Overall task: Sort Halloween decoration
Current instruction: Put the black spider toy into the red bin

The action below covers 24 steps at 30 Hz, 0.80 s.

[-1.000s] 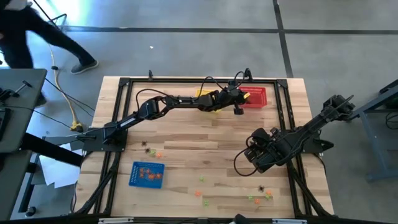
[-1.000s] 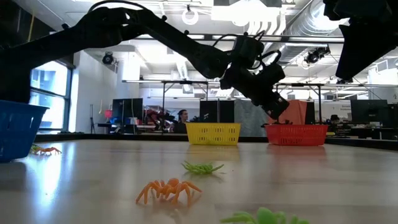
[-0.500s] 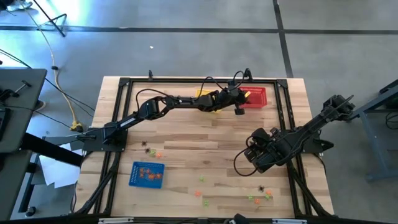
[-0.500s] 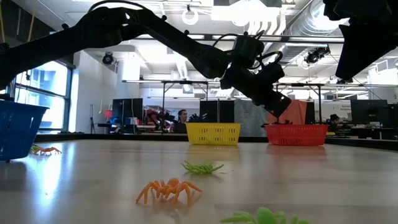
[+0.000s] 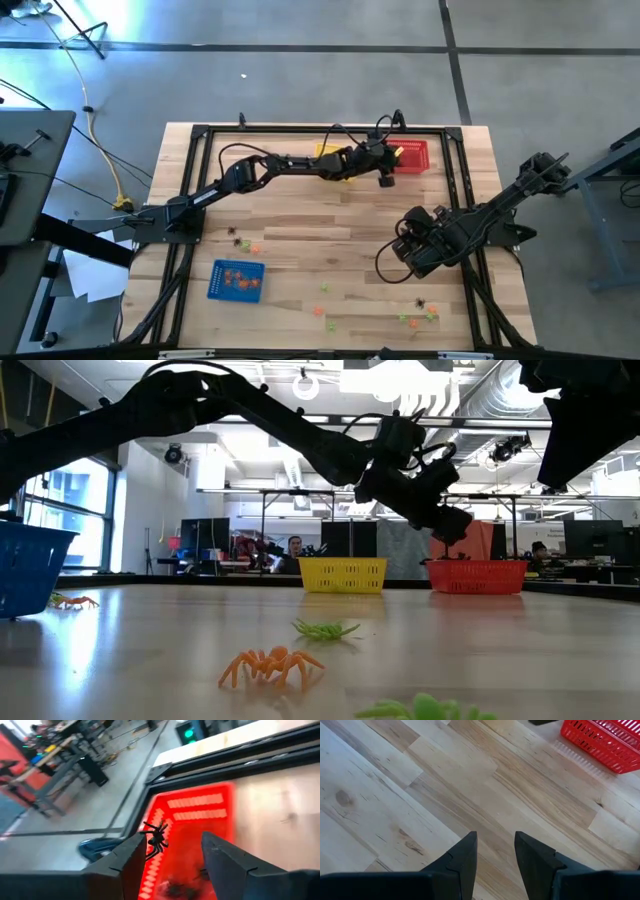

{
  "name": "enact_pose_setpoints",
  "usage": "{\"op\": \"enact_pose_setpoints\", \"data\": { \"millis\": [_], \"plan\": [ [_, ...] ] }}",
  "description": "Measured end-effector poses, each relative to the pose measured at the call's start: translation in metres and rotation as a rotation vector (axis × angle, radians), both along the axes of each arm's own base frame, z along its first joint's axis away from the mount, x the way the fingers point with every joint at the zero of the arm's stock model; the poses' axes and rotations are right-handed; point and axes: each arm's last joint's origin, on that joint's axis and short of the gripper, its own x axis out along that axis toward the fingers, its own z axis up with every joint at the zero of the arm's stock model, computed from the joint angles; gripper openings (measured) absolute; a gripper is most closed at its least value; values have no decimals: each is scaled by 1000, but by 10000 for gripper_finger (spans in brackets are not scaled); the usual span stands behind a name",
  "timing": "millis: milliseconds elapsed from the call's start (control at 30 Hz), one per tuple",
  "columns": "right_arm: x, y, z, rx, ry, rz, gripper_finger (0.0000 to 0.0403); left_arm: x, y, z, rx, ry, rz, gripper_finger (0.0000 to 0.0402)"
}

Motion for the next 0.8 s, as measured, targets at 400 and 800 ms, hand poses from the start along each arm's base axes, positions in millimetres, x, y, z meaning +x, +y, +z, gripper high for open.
{"op": "enact_pose_setpoints", "data": {
  "millis": [400, 800],
  "plan": [
    [0, 0, 0, 0, 0, 0, 128, 0, 1, 0, -10, -8, 36, 188],
    [0, 0, 0, 0, 0, 0, 128, -2, 1, -4, 64, 75, 38, 12]
  ]
}}
